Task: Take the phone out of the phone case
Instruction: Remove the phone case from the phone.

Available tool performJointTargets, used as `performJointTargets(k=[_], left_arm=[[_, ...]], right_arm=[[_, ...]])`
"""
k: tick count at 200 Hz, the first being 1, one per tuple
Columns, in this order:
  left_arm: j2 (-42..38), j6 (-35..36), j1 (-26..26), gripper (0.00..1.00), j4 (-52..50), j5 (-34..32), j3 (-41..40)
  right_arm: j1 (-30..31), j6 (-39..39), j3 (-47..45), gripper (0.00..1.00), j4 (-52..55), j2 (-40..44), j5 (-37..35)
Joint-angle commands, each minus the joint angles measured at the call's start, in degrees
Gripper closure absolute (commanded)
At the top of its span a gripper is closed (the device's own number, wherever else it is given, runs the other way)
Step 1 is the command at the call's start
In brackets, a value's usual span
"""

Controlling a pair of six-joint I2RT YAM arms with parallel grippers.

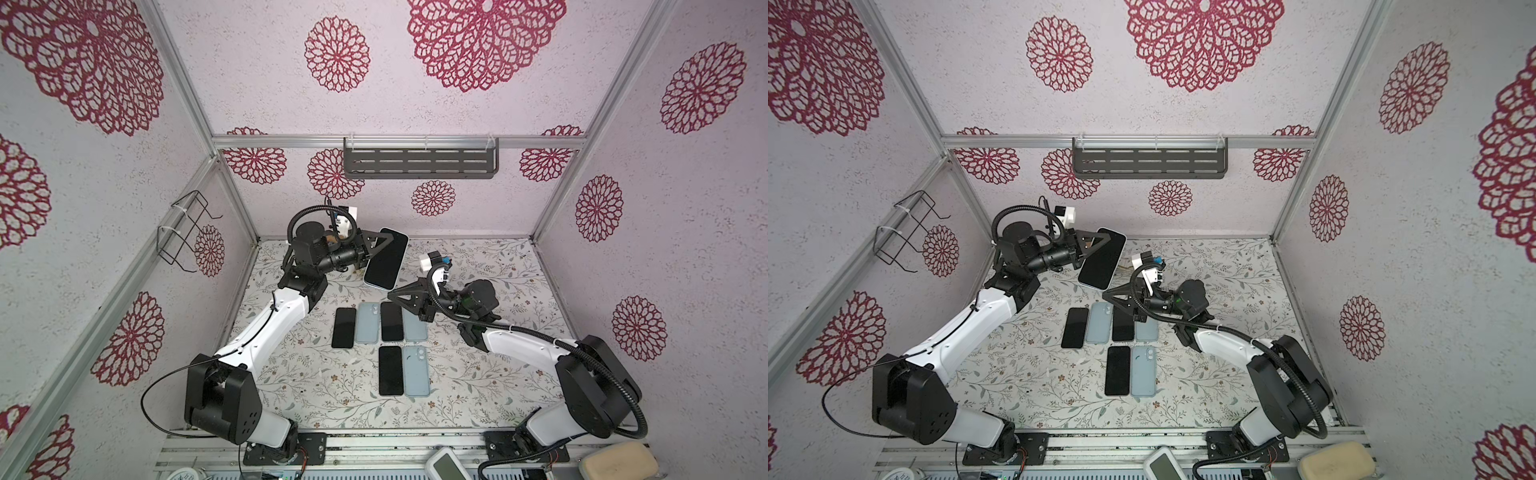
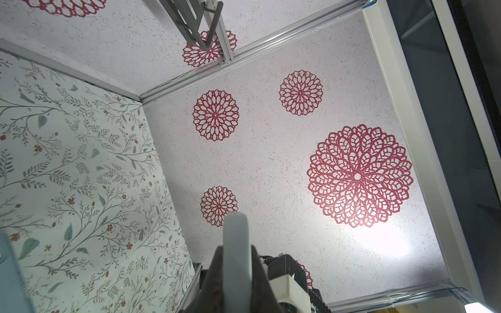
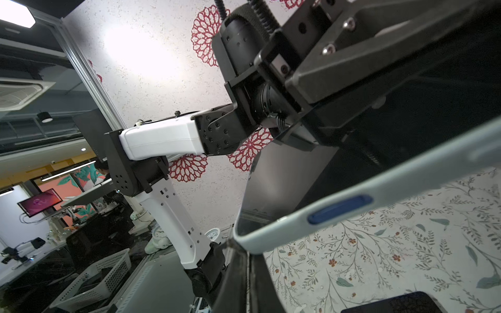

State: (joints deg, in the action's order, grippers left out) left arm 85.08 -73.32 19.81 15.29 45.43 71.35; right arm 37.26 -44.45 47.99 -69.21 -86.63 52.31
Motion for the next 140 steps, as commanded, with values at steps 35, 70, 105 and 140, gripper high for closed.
performJointTargets(k=[35,70,105,140], left_arm=[[-2.5,2.8,1.6,1.0,-0.8,-0.4,0.5],[-2.7,3.0,1.6,1.0,0.2,-0.7,-0.1],[-2.7,2.6,1.5,1.0,-1.1,-1.3,-0.1],[-1.1,2.6,1.3,1.0,-6.5,-2.0,1.6]], right_arm=[[-0.3,-6.6,1.8,0.56,-14.4,-0.4,-2.1],[-0.4,-6.5,1.6,0.64,-13.8,0.0,-2.3],[-0.5,-4.5,1.6,0.84,-11.1,0.6,-2.7],[-0.5,0.4,0.5,0.88,-6.9,1.7,-3.8]])
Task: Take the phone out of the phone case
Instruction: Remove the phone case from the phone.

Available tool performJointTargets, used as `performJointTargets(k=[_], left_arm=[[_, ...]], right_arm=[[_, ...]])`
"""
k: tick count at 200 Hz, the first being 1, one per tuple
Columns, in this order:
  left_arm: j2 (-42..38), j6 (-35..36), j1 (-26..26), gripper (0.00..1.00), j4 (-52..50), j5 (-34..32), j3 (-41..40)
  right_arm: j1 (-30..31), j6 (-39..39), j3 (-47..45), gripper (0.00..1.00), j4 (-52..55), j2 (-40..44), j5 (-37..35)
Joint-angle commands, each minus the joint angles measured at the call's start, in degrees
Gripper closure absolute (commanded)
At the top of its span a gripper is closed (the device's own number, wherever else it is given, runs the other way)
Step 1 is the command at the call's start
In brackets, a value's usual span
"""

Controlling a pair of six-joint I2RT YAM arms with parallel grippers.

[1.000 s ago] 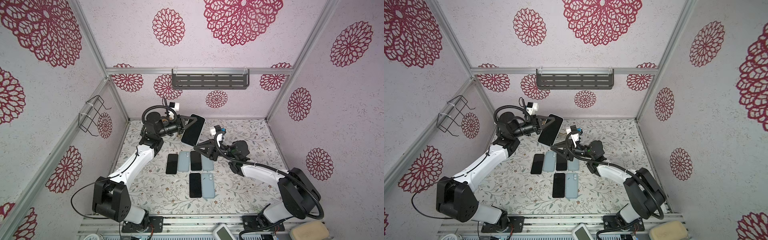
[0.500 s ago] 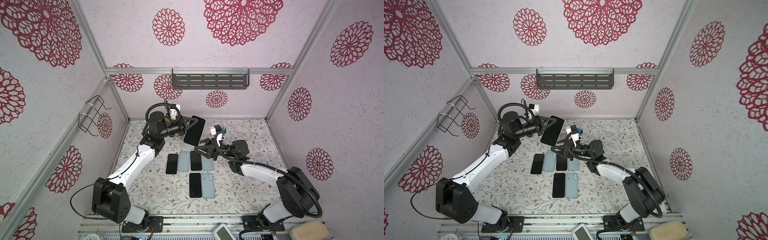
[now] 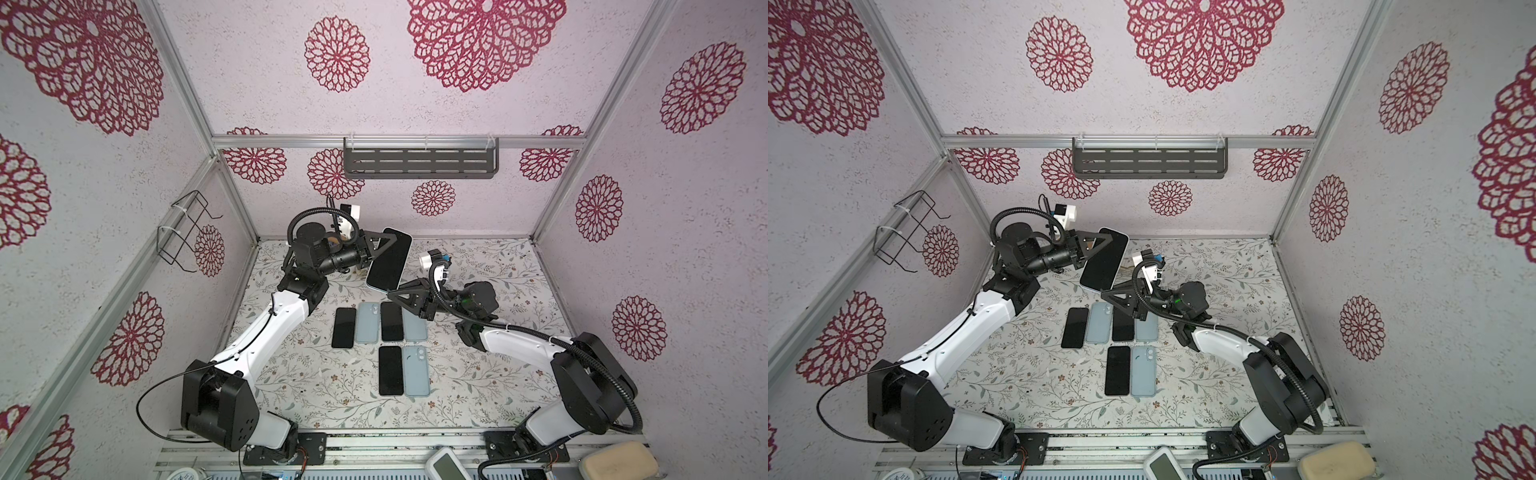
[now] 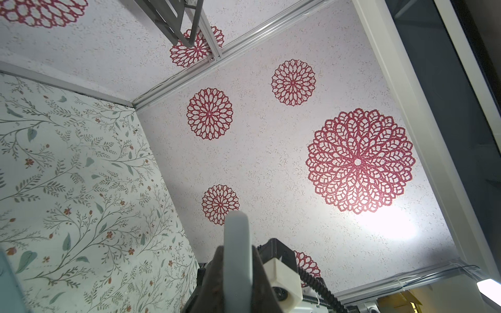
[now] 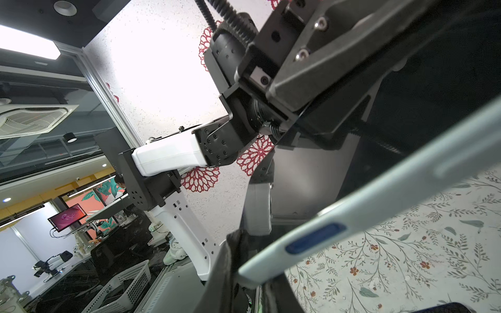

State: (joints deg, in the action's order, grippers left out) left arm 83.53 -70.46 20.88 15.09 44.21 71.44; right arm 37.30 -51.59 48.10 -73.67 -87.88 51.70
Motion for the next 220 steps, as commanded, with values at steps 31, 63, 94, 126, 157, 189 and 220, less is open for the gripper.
performJointTargets(k=[31,63,94,126,157,189,220], left_arm=[[2.4,-0.8,0.2,1.0,-9.1,-1.1,1.3],[4.8,-5.1,0.7,1.0,-4.7,0.6,-0.5],[6.6,-5.6,2.7,1.0,-4.1,1.3,-1.0],[7.0,-6.0,3.9,1.0,-2.8,1.4,-2.2],[6.6,-7.4,4.2,1.0,0.3,1.5,-3.7],[6.6,-10.8,4.3,1.0,7.0,2.5,-4.4],[5.1,-11.6,3.7,1.0,11.0,2.1,-5.4]], right_arm=[[-0.6,16.3,0.8,0.9,6.8,5.4,-4.9],[-0.6,27.3,2.8,0.92,17.8,7.7,-7.1],[-0.7,35.5,6.1,0.94,26.5,8.4,-9.0],[-1.7,36.3,7.6,0.97,27.4,8.1,-10.7],[-3.0,32.9,6.4,0.98,23.6,8.1,-11.7],[-4.1,28.6,4.1,0.94,19.9,8.2,-11.9],[-4.8,19.7,-1.3,0.65,12.2,10.1,-11.5]])
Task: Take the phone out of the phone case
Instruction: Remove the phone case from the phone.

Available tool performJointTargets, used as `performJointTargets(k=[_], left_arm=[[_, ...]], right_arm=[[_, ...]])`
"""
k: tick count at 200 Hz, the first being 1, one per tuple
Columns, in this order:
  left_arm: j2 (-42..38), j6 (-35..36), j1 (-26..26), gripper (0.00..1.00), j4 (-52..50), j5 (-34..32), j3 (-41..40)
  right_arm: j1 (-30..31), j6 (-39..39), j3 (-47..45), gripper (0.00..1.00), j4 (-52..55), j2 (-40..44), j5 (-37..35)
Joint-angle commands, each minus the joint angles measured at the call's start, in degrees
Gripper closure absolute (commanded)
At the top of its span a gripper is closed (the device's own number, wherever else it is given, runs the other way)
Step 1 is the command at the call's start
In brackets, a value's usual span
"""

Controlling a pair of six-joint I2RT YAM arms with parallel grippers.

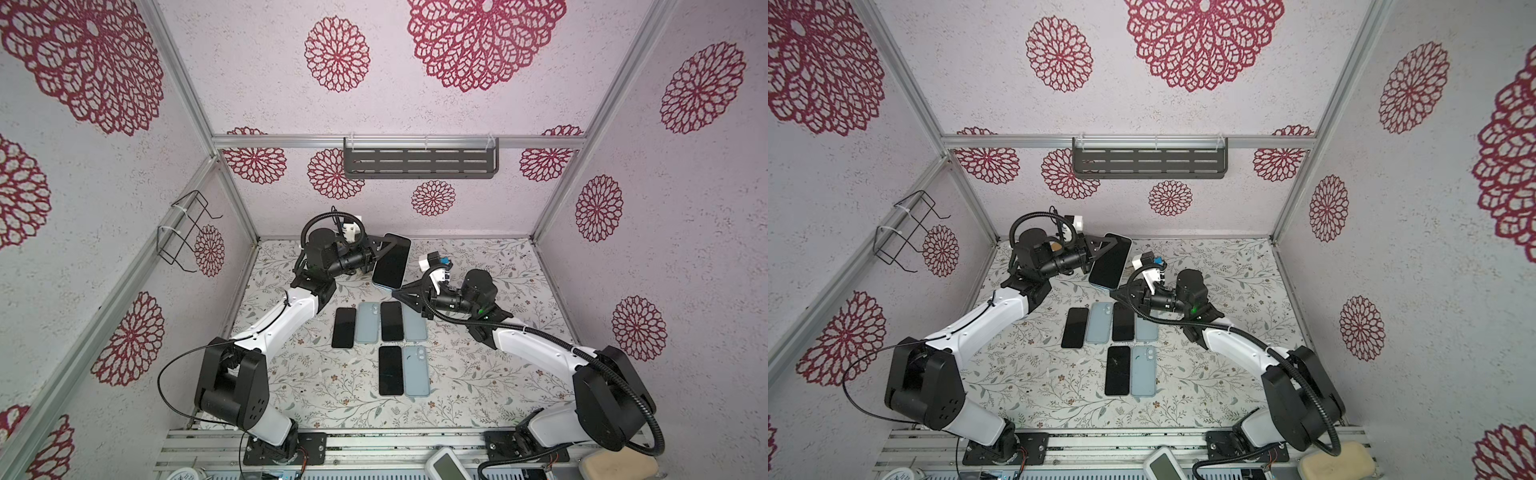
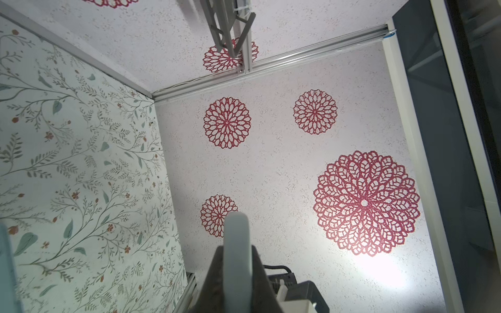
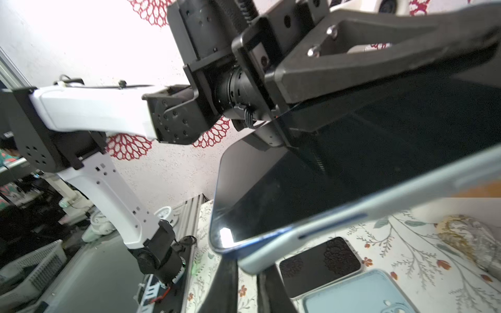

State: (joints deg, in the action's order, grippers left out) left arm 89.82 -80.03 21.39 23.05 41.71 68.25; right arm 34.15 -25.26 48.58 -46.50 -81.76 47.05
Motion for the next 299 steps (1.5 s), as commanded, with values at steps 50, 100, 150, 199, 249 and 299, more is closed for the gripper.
performJointTargets(k=[50,100,150,199,249,299], left_arm=[[-2.8,-1.4,2.5,1.0,9.6,4.1,-1.4],[-3.3,-4.2,1.4,1.0,16.7,-1.0,-2.4],[-1.7,-5.3,2.7,1.0,19.9,-1.7,-1.5],[-2.9,-5.2,3.5,1.0,20.7,-2.1,-2.7],[-2.6,-5.3,4.3,1.0,21.6,-1.8,-3.2],[-2.6,-5.0,5.0,1.0,22.4,-1.5,-4.3]], right_arm=[[-1.6,-9.7,-4.5,0.56,-1.0,9.9,-14.0],[3.5,-13.6,-9.9,0.47,-2.3,15.6,-14.7],[5.9,-15.7,-7.8,0.42,-2.5,14.0,-16.5],[4.5,-20.4,-8.0,0.42,-8.2,10.3,-16.5],[3.1,-23.0,-7.8,0.42,-12.1,8.6,-16.1],[0.9,-26.8,-7.7,0.44,-15.8,6.4,-15.4]])
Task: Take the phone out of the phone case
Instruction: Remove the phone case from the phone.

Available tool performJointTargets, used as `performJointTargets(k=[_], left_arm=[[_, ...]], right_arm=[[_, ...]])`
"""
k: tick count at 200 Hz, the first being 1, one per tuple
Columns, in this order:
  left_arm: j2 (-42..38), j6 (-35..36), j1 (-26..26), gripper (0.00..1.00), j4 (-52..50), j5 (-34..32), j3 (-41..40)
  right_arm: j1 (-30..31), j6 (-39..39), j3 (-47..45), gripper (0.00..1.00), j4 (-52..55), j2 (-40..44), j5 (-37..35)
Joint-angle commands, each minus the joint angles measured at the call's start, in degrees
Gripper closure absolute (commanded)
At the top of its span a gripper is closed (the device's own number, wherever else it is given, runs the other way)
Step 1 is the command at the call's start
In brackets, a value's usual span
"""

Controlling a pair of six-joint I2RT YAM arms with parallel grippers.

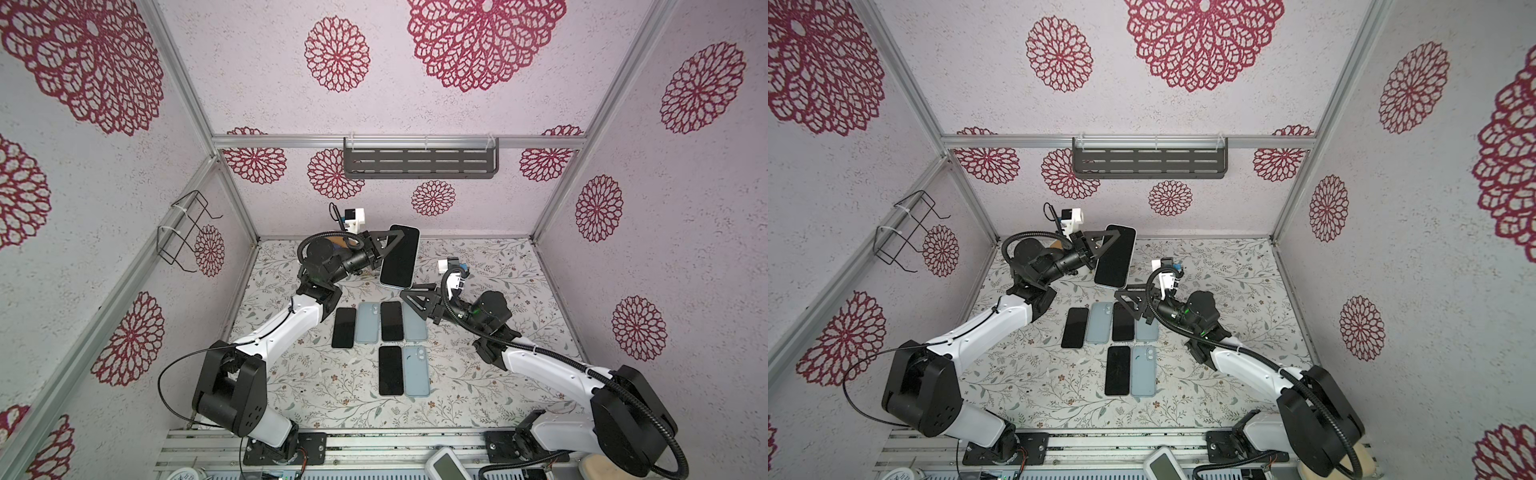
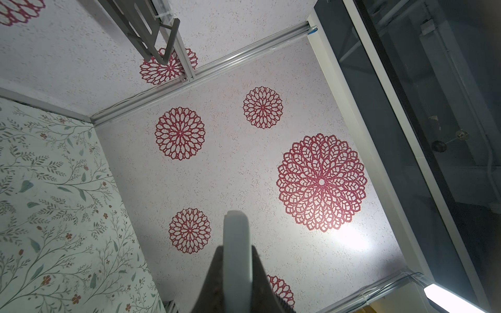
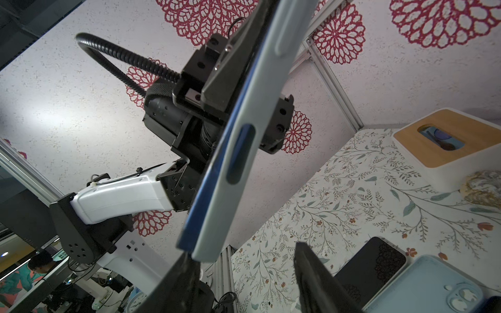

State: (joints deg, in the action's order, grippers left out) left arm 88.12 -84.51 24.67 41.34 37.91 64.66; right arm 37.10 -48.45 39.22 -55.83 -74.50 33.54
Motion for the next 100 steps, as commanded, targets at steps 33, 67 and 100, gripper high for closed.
performJointTargets(k=[33,67,100], left_arm=[[-0.9,-1.2,2.2,1.0,6.4,2.5,-1.9],[-1.5,-0.4,3.1,1.0,6.3,2.7,-2.1],[-1.3,0.0,3.5,1.0,6.0,2.0,-2.9]], right_arm=[[-3.7,-6.2,2.4,0.48,-7.8,-2.9,-1.5],[-4.7,-7.6,2.6,0.52,-9.0,-3.8,-1.1],[-4.9,-8.3,2.7,0.67,-9.6,-3.8,-0.6]])
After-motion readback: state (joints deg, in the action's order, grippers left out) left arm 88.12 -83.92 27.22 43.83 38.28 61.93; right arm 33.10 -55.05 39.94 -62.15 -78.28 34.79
